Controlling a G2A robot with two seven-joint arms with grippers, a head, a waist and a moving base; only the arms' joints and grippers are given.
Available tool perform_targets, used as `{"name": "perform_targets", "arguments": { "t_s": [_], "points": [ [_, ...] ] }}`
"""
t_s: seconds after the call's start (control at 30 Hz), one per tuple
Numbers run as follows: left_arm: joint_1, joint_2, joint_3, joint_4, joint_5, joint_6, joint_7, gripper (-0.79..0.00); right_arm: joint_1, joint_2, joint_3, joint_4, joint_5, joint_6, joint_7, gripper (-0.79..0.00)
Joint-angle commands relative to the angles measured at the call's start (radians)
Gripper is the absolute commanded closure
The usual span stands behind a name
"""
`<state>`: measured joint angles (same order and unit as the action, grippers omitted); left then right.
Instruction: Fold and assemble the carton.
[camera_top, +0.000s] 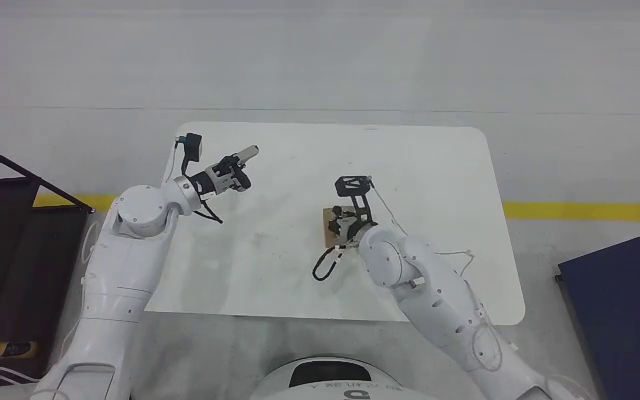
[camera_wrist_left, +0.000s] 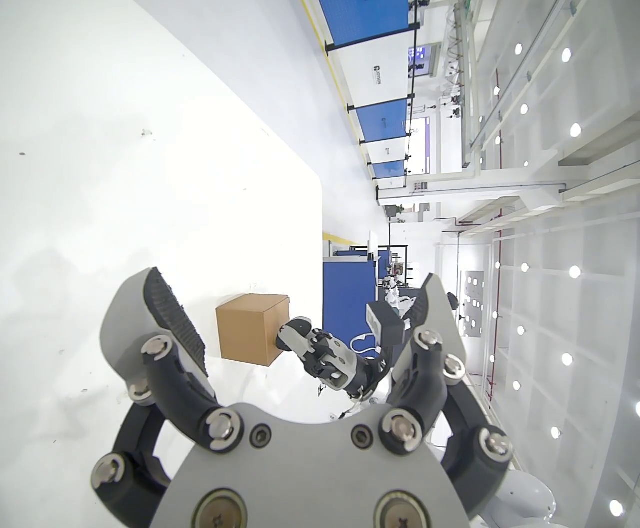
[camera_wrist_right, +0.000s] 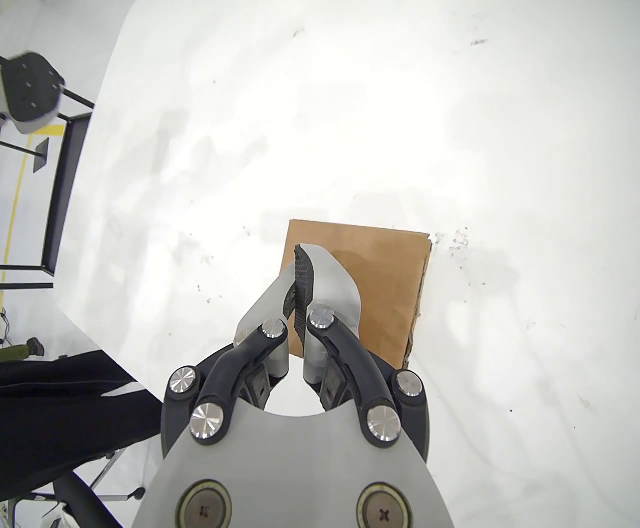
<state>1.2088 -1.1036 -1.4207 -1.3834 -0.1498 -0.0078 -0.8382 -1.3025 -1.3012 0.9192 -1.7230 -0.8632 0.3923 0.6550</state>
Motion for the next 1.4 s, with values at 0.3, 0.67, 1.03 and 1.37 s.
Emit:
{"name": "perform_targets", "arguments": {
  "t_s": [0.3,0.67,1.03,1.37],
  "points": [
    [0.000,0.000,0.000,0.000,0.000,0.000,0.000,-0.785,-0.125,0.024,0.196,0.041,0.083,0.046,-0.046,0.000],
    [0.000,0.000,0.000,0.000,0.000,0.000,0.000,-0.785,-0.165,0.025,0.242,-0.021,0.179,-0.006,-0.090,0.000],
    [0.000,0.000,0.000,0.000,0.000,0.000,0.000,-0.785,-0.262,0.038,0.376,-0.229,0.215,-0.003,-0.179,-0.128],
    [0.000,0.000,0.000,0.000,0.000,0.000,0.000,-0.785,-0.261,0.038,0.375,-0.225,0.215,-0.002,-0.179,-0.673]
  ]
}}
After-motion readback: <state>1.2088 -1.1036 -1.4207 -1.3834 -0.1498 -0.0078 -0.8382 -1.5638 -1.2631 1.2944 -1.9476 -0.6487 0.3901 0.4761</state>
